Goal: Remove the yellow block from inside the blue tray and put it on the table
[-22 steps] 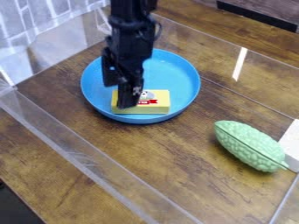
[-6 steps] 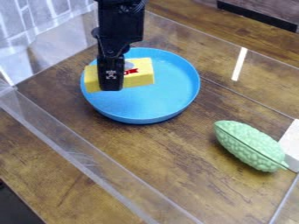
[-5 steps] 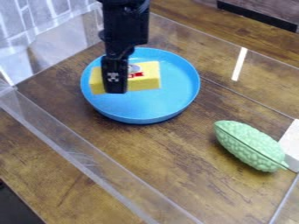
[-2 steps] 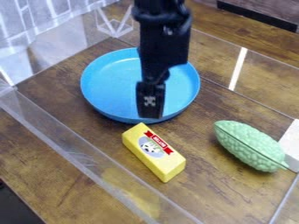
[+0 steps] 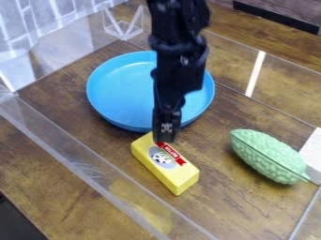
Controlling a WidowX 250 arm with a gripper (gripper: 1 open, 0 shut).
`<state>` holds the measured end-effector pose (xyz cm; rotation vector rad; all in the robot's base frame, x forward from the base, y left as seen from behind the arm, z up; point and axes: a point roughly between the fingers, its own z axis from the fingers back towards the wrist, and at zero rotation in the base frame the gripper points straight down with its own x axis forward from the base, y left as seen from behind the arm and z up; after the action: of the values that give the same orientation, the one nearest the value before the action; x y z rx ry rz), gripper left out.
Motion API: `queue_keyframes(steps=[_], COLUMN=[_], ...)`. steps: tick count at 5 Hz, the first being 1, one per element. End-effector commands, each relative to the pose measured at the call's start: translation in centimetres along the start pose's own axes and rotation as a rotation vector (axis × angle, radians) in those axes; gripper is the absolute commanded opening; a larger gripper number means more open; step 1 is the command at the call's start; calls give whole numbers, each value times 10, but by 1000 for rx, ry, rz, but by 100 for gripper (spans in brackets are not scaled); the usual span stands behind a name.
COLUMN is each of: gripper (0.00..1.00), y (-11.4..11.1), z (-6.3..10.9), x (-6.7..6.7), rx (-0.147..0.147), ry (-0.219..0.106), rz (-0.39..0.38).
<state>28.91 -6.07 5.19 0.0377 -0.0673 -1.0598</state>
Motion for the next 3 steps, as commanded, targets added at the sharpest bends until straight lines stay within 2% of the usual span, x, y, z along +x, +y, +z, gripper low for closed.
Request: queue_keyframes(steps=[1,2,3], gripper=[100,100,100], y=[8,21,35], z=[24,27,51], x=[9,10,6], rx=[87,107,169], ry=[-24,-19,-12], rz=[-2,24,80])
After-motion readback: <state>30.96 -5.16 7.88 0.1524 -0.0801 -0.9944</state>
